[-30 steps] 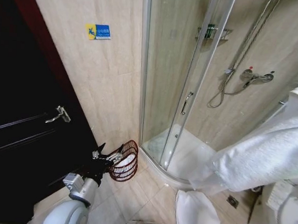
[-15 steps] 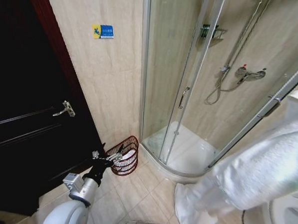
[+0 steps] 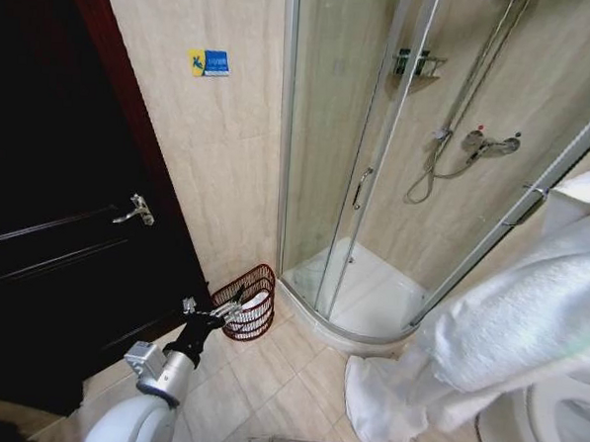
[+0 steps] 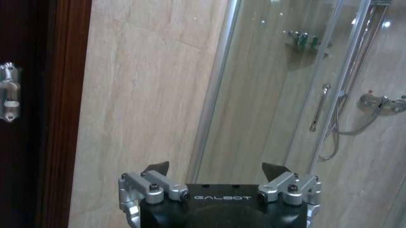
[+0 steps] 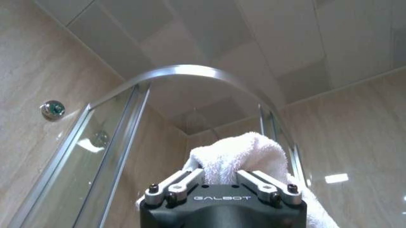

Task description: Discard the used towel into the hamper.

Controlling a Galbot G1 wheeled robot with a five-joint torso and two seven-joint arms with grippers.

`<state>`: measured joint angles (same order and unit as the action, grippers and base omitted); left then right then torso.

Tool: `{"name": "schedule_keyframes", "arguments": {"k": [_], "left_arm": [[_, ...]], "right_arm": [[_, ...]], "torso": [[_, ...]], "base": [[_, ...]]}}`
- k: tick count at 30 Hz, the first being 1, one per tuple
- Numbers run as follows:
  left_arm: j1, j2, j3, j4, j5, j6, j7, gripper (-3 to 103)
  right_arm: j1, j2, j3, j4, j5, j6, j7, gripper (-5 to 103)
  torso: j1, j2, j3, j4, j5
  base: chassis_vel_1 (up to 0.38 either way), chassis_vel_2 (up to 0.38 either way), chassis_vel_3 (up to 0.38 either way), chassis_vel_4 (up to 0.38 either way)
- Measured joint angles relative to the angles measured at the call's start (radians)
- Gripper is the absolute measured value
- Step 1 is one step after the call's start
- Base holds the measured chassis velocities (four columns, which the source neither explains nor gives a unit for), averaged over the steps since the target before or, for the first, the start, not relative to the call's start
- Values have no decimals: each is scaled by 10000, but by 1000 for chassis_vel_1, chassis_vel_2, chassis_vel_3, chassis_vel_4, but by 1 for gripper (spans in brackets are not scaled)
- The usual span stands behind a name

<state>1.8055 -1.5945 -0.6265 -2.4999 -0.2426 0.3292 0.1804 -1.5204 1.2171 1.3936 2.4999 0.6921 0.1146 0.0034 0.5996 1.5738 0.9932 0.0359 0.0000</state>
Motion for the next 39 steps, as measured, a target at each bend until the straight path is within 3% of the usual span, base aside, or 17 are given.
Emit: {"name": "schedule_keyframes", "arguments": {"k": [17,39], "left_arm": [[0,0,0,0,0,0,0,99],[-1,0,-1,0,0,0,0,99]], "right_arm": [[657,-726,-889,0,-229,203,-477,5],[760,-982,-1059,1,-616,322,-174,5]], "torso": [[4,-1,1,2,0],[3,-2,1,3,2]], "base": [[0,0,0,0],[76,79,80,77]]}}
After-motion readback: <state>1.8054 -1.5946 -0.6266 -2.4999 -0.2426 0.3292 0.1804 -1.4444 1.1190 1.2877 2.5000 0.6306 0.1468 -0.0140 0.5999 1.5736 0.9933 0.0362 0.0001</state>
